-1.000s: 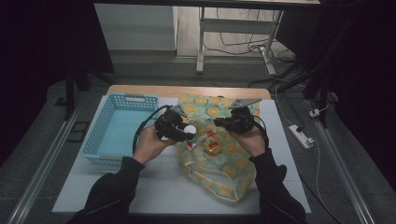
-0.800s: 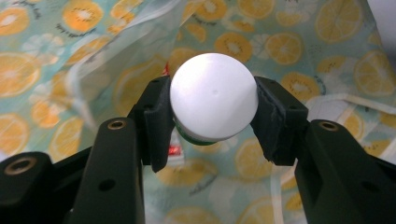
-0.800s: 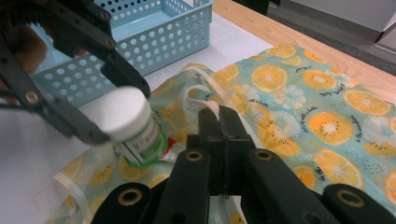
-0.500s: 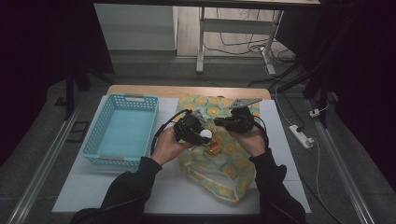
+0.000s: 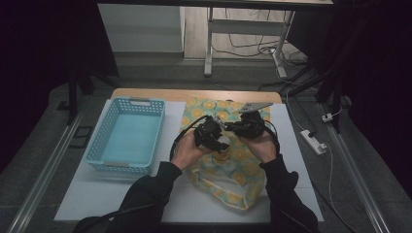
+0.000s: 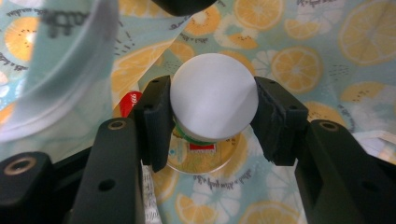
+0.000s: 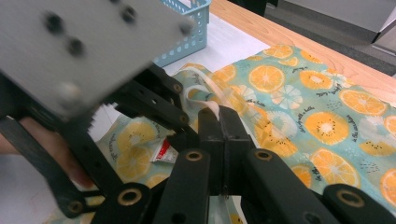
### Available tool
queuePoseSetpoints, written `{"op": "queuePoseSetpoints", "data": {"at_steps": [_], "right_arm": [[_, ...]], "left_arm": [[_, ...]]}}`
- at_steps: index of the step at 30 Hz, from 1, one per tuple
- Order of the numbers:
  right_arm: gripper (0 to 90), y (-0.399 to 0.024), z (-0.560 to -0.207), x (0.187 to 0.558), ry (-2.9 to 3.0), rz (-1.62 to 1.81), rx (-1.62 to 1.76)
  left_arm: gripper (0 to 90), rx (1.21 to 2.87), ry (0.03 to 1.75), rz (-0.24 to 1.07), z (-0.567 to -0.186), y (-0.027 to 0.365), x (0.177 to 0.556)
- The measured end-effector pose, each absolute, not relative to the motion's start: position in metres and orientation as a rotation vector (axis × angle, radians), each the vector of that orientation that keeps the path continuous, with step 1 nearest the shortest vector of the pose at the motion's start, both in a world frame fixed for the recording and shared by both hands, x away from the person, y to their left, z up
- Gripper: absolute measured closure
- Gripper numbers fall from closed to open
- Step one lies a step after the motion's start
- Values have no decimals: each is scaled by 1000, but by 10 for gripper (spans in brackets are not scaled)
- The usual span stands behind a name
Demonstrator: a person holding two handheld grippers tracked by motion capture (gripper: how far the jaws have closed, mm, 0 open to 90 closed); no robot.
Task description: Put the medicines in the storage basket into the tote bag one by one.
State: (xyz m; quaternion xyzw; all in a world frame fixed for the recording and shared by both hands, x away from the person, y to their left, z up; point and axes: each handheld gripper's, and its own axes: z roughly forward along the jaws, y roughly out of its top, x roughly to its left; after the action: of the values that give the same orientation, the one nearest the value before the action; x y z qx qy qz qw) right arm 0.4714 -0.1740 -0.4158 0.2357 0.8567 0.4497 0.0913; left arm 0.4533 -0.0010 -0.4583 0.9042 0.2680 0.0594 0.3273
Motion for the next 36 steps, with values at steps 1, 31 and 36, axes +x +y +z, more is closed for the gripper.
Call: {"op": "queuePoseSetpoints", "data": {"at_steps": [1, 31, 36], "right_arm": [[900, -174, -416, 471, 2545, 1335, 700], [900, -176, -415, 471, 2546, 1343, 697], [900, -177, -414, 471, 2547, 1342, 693]], "left_arm": [[504, 2373, 705, 155, -460, -2, 455], [82, 2241, 734, 5, -452, 19, 444], [32, 2226, 706, -20, -451, 27, 435]]}}
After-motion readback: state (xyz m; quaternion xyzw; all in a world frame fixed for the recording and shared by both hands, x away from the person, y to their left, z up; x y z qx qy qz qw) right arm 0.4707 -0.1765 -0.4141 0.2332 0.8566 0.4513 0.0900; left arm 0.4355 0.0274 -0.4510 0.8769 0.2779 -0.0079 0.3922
